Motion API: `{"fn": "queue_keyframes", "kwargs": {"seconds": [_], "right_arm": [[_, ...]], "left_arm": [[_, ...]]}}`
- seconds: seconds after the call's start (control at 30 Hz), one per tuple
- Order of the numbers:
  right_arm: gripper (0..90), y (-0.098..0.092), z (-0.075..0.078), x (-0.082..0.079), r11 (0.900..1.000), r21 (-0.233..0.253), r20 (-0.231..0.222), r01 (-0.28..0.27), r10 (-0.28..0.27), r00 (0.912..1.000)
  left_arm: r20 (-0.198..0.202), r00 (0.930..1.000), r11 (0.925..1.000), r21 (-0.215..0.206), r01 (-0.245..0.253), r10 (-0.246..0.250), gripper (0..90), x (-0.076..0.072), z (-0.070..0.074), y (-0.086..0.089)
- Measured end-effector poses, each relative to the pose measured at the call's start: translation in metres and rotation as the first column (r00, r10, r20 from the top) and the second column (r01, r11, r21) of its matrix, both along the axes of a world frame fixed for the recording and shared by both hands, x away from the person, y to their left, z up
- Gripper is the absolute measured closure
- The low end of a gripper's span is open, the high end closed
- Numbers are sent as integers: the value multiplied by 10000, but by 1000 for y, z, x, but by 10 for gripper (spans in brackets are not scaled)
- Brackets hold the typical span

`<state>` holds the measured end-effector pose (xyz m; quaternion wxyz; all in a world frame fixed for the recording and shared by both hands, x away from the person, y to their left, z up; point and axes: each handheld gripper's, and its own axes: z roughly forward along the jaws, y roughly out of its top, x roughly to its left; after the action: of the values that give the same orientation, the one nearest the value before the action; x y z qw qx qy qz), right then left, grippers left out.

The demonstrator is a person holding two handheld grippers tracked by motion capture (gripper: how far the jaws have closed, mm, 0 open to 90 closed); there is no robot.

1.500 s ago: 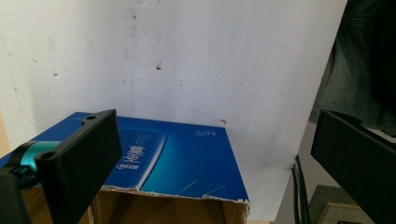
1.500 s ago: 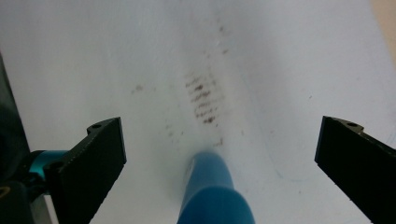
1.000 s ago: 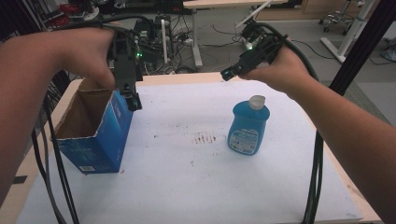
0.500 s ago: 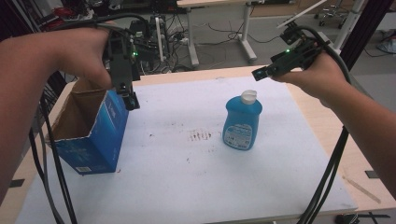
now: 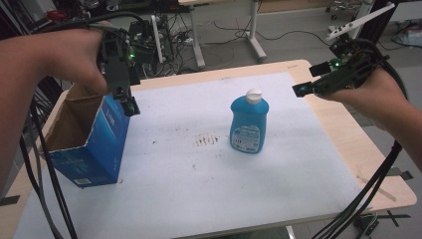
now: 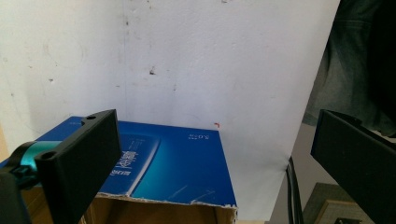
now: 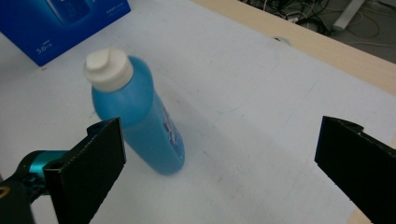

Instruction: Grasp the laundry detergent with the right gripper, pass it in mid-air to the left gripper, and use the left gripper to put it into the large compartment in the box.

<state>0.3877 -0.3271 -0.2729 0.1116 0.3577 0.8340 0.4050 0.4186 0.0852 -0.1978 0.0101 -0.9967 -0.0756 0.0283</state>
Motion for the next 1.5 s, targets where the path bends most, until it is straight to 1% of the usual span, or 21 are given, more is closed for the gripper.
{"fn": "queue_keyframes", "kwargs": {"seconds": [0.07,0.1,0.17,0.23,0.27,0.3,0.33,0.37,0.4,0.43,0.47,0.5,0.6,0.63,0.77,0.9,1.2,1.3,1.37,1.47,1.5], "right_arm": [[9,-3,-6,-6,9998,11,51,-184,183,9998],[9,-3,-6,-6,9998,11,51,-184,183,9998],[9,-4,-17,-12,9980,179,192,-604,600,9980],[8,-2,-26,-15,9956,320,151,-884,879,9960],[8,-2,-26,-15,9956,320,151,-884,879,9960],[9,0,-31,-16,9943,369,160,-999,994,9949],[9,4,-41,-18,9914,462,129,-1227,1222,9924],[9,4,-41,-18,9914,462,129,-1227,1222,9924],[9,8,-50,-18,9887,578,91,-1386,1384,9903],[9,8,-50,-18,9887,578,91,-1386,1384,9903],[9,13,-60,-18,9854,750,24,-1526,1528,9882],[9,13,-60,-18,9854,750,24,-1526,1528,9882],[9,19,-73,-16,9817,927,-27,-1662,1672,9859],[8,24,-80,-14,9792,959,-41,-1789,1801,9836],[9,29,-88,-11,9773,1029,-56,-1853,1869,9824],[8,37,-97,-6,9711,1272,-40,-2018,2040,9790],[9,52,-108,0,9643,1441,-68,-2220,2254,9743],[9,58,-114,3,9596,1637,-79,-2289,2333,9724],[9,59,-116,3,9589,1699,-104,-2272,2323,9726],[9,62,-123,6,9538,2091,-220,-2158,2252,9741],[9,63,-125,7,9521,2176,-173,-2147,2237,9745]], "left_arm": [[-8,10000,10000,13,3,-3,17,0,0,-1],[-6,10000,10000,11,-8,8,17,0,0,-1],[1,10000,10000,12,-10,10,16,0,0,-1],[8,10000,10000,34,-13,13,17,-1,0,0],[19,10000,10000,47,12,-12,17,-1,0,0],[8,10000,10000,49,-35,35,17,-1,0,0],[17,10000,10000,59,-37,37,17,-1,0,1],[18,10000,10000,56,-58,57,17,-1,0,1],[20,10000,10000,50,-75,75,16,-1,0,1],[35,10000,10000,58,-41,40,16,-1,0,1],[38,10000,10000,48,-66,65,16,-1,0,1],[38,10000,10000,48,-66,65,16,-1,0,1],[33,10000,9999,69,-75,75,16,-2,-1,1],[18,10000,10000,60,-53,53,16,-2,-1,1],[27,10000,10000,80,-54,54,16,-3,-2,2],[22,9999,9999,90,-120,120,17,-3,-2,4],[62,9999,9999,98,-118,118,16,-3,-3,6],[28,9999,9999,79,-119,119,17,-3,-3,7],[33,9999,9999,85,-99,98,16,-3,-4,7],[10,9999,9999,87,-116,116,16,-3,-4,8],[7,9999,9999,78,-127,127,16,-3,-5,8]]}}
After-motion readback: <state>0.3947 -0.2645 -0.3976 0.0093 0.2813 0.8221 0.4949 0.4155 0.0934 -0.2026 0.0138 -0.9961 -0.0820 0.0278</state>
